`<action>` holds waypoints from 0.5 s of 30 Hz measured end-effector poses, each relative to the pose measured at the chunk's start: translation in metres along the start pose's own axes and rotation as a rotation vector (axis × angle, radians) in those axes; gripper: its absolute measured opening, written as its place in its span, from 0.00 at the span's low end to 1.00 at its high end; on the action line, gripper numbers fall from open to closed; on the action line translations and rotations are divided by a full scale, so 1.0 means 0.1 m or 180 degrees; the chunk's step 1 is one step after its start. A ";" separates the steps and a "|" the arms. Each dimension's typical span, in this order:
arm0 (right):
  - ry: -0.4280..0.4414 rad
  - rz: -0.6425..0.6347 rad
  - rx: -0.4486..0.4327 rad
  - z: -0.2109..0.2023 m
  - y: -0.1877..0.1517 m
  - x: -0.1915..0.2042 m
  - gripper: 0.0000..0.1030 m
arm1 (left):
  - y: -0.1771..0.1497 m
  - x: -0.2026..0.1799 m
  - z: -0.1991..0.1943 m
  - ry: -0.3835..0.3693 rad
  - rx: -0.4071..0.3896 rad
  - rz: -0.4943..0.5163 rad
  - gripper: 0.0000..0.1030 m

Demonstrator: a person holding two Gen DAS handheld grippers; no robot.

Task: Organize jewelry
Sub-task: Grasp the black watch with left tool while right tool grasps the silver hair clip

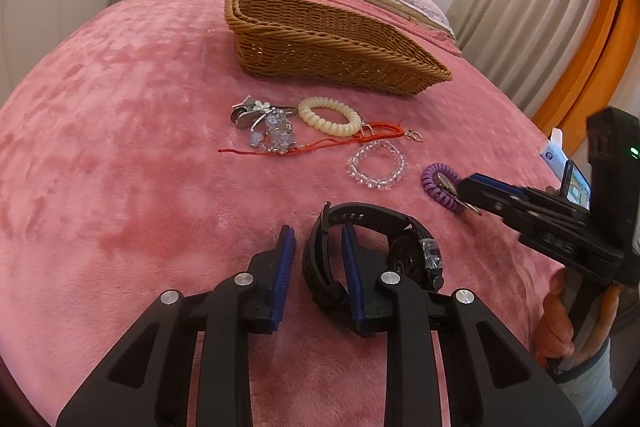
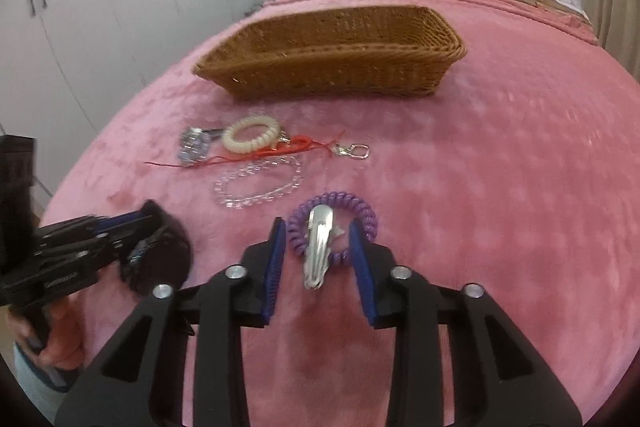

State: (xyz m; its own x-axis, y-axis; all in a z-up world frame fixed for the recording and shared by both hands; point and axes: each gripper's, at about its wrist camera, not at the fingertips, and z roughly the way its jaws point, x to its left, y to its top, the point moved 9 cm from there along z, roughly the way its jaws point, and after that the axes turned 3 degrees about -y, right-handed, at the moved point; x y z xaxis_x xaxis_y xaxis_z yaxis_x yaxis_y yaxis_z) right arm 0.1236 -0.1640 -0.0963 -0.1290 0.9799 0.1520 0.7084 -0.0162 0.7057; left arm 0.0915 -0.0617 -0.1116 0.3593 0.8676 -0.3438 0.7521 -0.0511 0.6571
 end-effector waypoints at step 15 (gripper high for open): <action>0.0166 -0.0013 -0.0037 0.07 -0.03 0.04 0.12 | -0.01 -0.09 0.00 0.0272 -0.0067 0.0255 0.09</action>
State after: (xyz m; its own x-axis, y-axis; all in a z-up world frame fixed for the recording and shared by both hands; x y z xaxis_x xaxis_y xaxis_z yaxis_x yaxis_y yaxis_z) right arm 0.1252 -0.1582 -0.1026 -0.1680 0.9683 0.1847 0.6997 -0.0148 0.7143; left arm 0.0871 -0.0694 -0.1094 0.3687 0.9002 -0.2318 0.7107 -0.1123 0.6945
